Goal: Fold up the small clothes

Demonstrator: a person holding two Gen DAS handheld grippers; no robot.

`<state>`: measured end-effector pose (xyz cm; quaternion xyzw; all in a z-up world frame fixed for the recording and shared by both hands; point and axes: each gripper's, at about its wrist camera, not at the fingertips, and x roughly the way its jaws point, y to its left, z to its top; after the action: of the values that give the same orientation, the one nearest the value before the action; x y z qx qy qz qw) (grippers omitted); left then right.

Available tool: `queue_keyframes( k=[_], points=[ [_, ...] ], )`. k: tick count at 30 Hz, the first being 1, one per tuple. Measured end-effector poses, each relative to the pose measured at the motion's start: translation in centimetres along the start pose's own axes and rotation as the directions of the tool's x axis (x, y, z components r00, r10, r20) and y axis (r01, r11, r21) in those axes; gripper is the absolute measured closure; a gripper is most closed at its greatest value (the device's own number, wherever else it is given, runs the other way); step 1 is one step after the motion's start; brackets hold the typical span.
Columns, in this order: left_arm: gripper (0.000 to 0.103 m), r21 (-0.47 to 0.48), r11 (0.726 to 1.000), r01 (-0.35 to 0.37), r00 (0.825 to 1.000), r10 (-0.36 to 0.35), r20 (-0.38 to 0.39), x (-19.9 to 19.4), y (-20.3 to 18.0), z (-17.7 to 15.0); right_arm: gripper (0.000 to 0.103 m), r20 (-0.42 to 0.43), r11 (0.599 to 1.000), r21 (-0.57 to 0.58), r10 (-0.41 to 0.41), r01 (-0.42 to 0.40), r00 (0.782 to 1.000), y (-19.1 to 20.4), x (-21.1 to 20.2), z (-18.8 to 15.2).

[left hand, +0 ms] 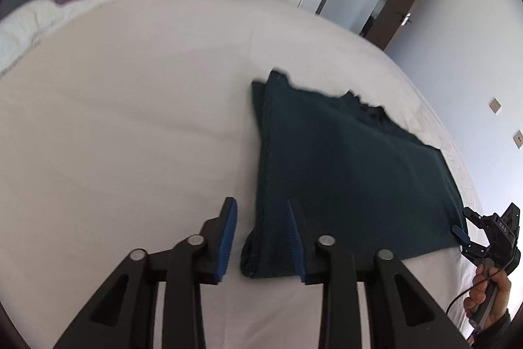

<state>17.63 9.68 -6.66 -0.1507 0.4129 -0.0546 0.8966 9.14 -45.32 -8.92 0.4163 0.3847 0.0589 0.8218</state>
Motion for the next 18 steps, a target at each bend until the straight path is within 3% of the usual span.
queue_keyframes(
  k=[4,7,11,15,18],
  points=[
    [0.061,0.088,0.991,0.104,0.994,-0.105,0.009,-0.1,-4.9,1.6,0.043,0.049,0.999,0.031,0.04,-0.042,0.998,0.2,-2.0,0.5],
    [0.061,0.137,0.972,0.193,0.981,-0.191,-0.03,2.4,-9.4,2.6,0.043,-0.041,0.991,-0.03,0.132,-0.133,0.99,3.5,0.0,-0.9],
    [0.061,0.184,0.955,0.233,0.968,-0.209,-0.142,7.3,-13.5,1.6,0.043,-0.142,0.977,-0.061,0.194,-0.204,0.971,7.0,4.1,-2.5],
    [0.067,0.17,0.967,0.191,0.964,-0.153,-0.218,10.8,-12.4,0.0,0.043,-0.232,0.98,-0.013,0.191,-0.199,0.954,7.1,8.4,-3.9],
    [0.086,0.113,0.97,0.215,0.958,-0.187,-0.218,10.5,-9.2,0.2,0.047,-0.213,0.971,0.038,0.237,-0.234,0.948,4.9,8.6,-4.2]
  ],
)
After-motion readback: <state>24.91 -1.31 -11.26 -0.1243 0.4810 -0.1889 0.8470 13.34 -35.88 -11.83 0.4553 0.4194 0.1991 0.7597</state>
